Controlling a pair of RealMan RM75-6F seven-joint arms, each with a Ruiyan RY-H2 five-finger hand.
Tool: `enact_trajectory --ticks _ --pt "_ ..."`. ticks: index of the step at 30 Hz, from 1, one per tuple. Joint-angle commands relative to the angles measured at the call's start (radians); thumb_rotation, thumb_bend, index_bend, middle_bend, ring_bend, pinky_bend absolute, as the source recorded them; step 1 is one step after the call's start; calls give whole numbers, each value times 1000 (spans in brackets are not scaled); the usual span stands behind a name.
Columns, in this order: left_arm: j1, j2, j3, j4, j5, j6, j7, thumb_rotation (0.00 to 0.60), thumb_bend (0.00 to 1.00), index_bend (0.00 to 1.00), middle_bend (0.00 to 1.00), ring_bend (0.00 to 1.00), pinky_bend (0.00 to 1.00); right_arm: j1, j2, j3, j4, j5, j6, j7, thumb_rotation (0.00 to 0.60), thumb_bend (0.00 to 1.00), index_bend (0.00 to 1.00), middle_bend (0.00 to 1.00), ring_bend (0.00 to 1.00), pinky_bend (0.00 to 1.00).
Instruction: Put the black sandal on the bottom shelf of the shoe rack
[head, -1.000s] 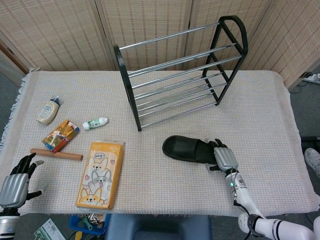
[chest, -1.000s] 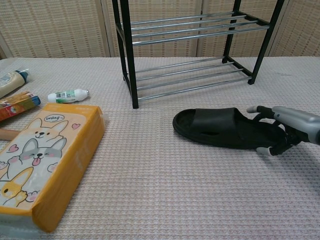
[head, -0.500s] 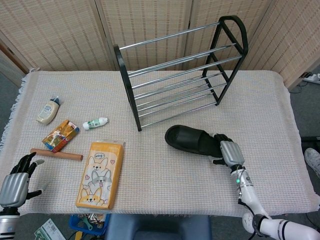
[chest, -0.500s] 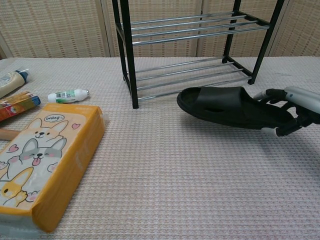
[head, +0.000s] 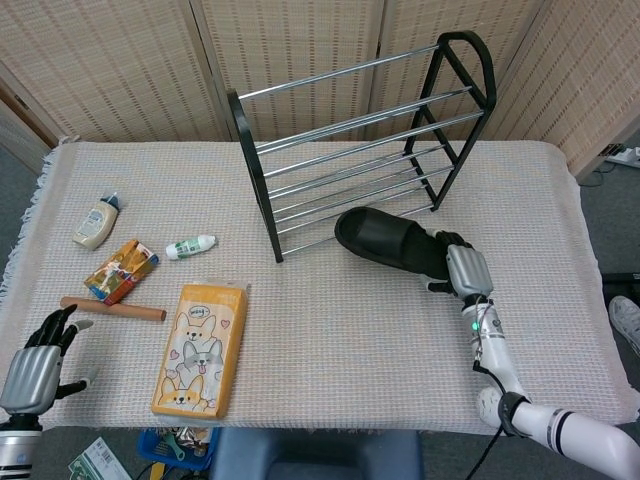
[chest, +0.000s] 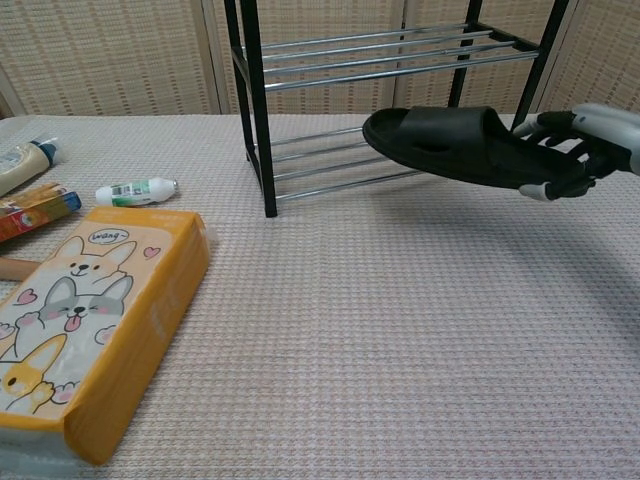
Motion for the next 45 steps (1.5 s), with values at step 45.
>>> enact_trajectory --ticks 45 --pt "31 13 8 23 -33 -7 -20 600 244 267 104 96 247 422 -331 160 590 336 -269 -108 600 133 0 22 4 166"
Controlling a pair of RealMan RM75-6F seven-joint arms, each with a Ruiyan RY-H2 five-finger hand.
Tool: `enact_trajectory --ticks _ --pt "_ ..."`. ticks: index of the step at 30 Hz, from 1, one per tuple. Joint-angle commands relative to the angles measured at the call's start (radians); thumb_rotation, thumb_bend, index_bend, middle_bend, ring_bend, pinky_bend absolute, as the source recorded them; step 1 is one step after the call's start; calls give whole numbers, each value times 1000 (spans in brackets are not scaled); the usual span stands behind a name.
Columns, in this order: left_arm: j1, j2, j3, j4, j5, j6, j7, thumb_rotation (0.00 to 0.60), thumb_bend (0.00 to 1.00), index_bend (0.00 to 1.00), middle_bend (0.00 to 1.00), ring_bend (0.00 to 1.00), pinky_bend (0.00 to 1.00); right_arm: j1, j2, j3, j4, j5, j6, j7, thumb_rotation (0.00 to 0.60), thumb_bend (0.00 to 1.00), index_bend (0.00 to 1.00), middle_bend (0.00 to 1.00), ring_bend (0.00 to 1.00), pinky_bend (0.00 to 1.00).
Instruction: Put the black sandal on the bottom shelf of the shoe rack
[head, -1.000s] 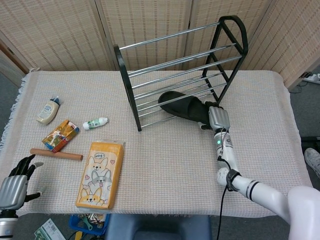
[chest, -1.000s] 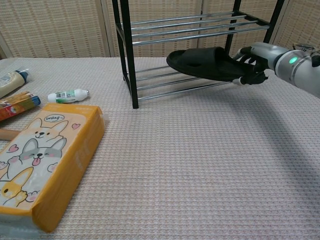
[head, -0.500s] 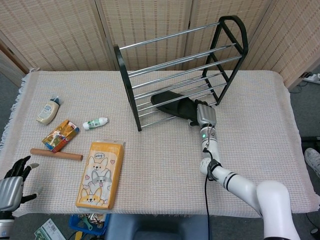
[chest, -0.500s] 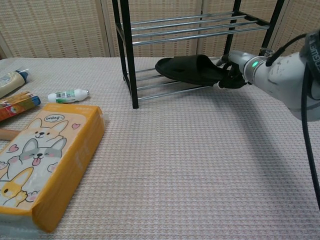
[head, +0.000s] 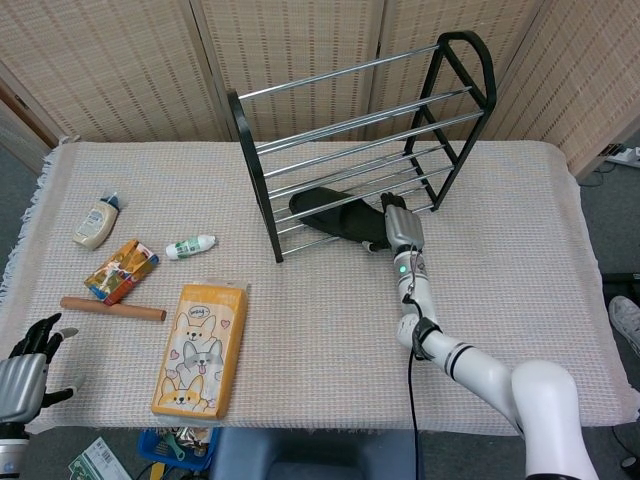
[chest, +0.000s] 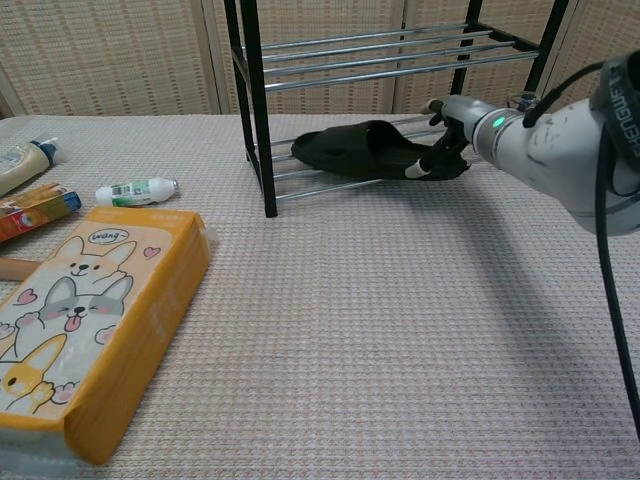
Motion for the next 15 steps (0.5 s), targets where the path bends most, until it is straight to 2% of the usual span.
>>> enact_trajectory --ticks 1,5,15 --pt "0 0 0 0 0 -1 0 600 244 267 104 97 247 -16 16 -12 -26 -18 0 14 600 97 0 11 1 155" --pt "-1 -2 1 -1 3 -3 3 600 244 267 104 97 247 -35 30 -22 -54 -35 2 38 600 1 0 0 0 124" --pt "3 -4 3 0 4 -1 0 600 243 267 104 96 247 -124 118 -73 -194 -129 34 109 600 0 0 0 0 122"
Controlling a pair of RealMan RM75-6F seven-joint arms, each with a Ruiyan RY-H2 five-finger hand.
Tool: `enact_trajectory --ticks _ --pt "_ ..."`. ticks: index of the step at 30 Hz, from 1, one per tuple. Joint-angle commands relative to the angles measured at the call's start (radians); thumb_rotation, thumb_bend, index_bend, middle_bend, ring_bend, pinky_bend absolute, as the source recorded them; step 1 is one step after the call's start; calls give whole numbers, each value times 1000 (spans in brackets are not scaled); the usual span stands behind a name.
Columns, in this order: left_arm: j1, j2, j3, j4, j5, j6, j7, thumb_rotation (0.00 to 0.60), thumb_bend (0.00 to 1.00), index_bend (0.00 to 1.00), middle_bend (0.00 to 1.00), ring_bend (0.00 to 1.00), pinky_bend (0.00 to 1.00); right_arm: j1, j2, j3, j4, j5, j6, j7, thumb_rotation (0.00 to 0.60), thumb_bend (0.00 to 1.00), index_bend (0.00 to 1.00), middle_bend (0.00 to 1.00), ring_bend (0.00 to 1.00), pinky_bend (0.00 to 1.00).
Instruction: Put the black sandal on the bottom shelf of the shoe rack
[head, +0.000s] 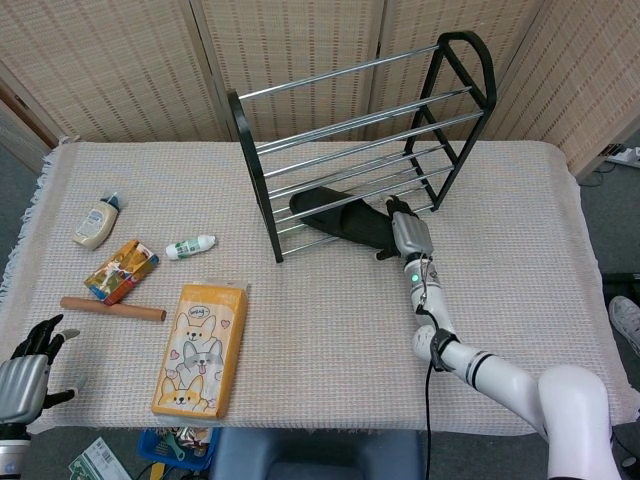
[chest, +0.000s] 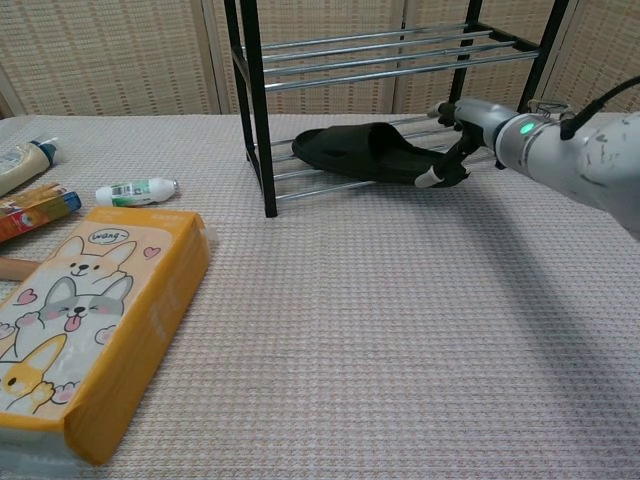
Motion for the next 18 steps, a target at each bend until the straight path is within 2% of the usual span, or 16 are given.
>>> enact_trajectory --ticks 1,5,18 --pt "1 -2 0 0 0 1 -1 600 243 267 104 96 247 -43 46 -31 -63 -42 17 24 600 0 0 0 0 123" --pt "-1 -3 1 -3 2 -3 4 600 244 266 104 96 247 -77 78 -57 -112 -75 24 48 600 0 0 0 0 127" --pt "-3 3 3 -13 5 -9 3 600 243 267 104 97 247 -160 119 -122 -156 -163 21 151 600 0 0 18 0 154"
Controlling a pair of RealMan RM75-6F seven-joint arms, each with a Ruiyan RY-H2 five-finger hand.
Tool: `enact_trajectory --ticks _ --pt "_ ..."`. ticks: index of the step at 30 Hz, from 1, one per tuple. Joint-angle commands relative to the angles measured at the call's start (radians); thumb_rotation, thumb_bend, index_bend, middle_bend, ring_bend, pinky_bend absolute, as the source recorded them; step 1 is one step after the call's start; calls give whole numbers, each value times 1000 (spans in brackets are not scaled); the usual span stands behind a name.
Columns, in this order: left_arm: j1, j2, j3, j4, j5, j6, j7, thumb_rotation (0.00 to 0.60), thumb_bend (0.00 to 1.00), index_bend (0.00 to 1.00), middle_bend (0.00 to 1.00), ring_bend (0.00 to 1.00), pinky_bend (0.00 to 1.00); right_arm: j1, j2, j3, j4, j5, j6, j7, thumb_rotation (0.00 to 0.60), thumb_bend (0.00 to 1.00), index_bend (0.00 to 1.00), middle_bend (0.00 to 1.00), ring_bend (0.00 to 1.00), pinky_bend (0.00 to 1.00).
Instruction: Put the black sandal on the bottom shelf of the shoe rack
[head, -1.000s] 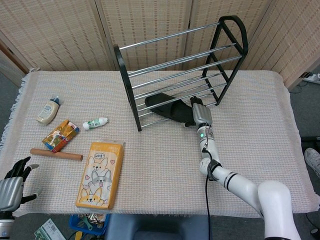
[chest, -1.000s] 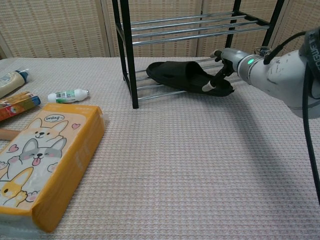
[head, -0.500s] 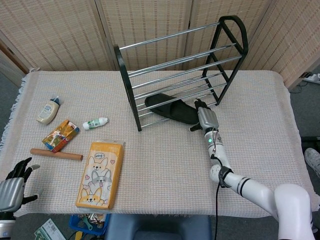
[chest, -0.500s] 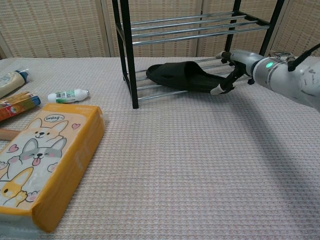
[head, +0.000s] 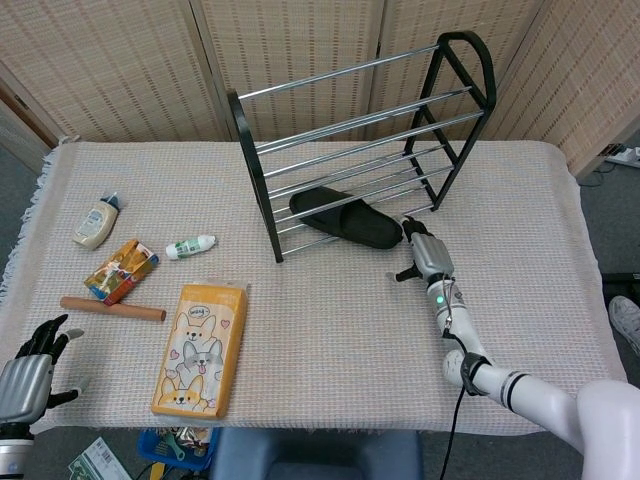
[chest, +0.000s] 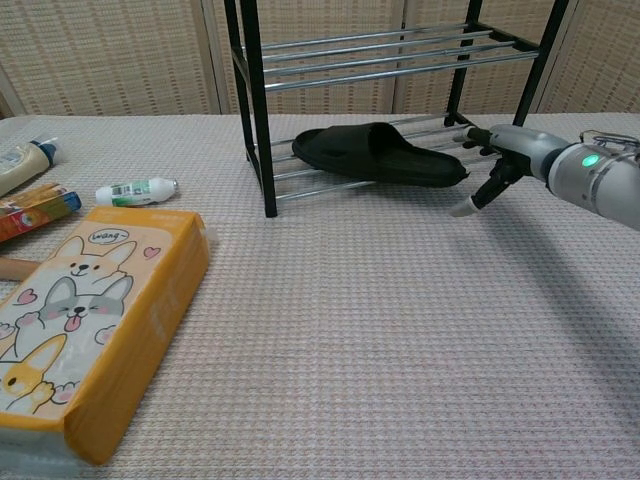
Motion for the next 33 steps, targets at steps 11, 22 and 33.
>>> enact_trajectory --ticks 11,22,33 --pt "-7 -7 0 1 3 -8 1 600 244 267 104 97 247 -14 17 -30 -15 -13 -31 22 600 0 0 21 0 154" --pt "3 -1 2 3 -4 -2 -6 600 243 267 104 96 247 9 -2 -36 -32 -43 -40 27 600 0 0 21 0 160" --pt "6 0 1 9 -6 0 -14 600 244 266 104 97 247 20 -11 -44 -58 -64 -33 28 600 0 0 21 0 160"
